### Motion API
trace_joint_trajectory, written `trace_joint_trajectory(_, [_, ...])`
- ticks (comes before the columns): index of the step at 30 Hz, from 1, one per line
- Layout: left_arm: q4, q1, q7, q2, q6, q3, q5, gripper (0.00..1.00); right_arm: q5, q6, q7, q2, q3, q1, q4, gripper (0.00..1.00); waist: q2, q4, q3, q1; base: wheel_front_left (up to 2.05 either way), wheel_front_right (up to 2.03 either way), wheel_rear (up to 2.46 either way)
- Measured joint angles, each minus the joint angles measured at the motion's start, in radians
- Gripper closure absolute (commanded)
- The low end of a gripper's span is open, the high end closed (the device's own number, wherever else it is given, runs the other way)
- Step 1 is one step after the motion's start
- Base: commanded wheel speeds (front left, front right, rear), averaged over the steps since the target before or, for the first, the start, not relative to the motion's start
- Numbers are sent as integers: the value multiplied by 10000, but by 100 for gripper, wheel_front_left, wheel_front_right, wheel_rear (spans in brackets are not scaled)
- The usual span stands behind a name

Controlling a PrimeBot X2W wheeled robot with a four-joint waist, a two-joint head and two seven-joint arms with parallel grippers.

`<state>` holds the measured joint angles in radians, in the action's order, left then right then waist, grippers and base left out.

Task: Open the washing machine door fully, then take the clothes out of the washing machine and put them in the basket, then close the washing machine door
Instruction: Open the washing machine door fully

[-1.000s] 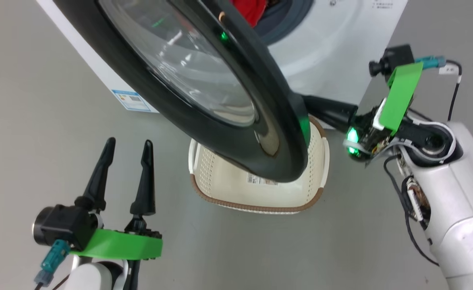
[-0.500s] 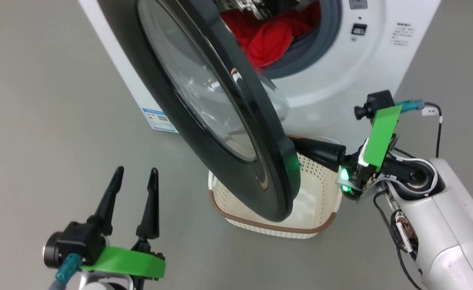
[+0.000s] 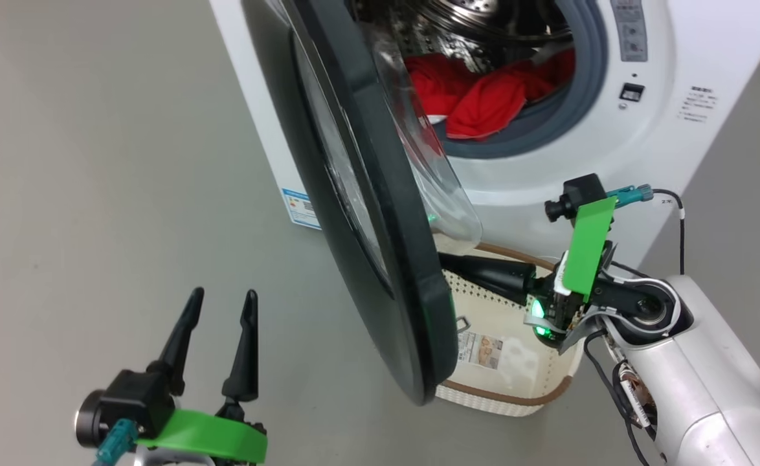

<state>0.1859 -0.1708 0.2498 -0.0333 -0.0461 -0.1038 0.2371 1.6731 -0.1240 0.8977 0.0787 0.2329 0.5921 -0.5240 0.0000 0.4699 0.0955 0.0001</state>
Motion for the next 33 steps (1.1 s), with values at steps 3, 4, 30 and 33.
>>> trace_joint_trajectory(3, [46,104,0,-6,0,-29,0,0,19,0,2,-19,111,-27,-50,100,0,195,-83,0,0,0,0])
trace_joint_trajectory(4, [46,103,0,-8,0,-40,0,0,75,0,2,-23,140,-51,-59,100,0,261,-103,0,0,0,0])
trace_joint_trajectory(30, [-84,480,-2,-25,21,71,8,0,1241,0,-796,-58,2698,97,-98,100,1,757,-283,0,0,0,0])
trace_joint_trajectory(33, [-107,482,-2,-25,29,59,17,0,1310,0,-815,-52,2740,154,-117,100,0,765,-297,0,0,0,0])
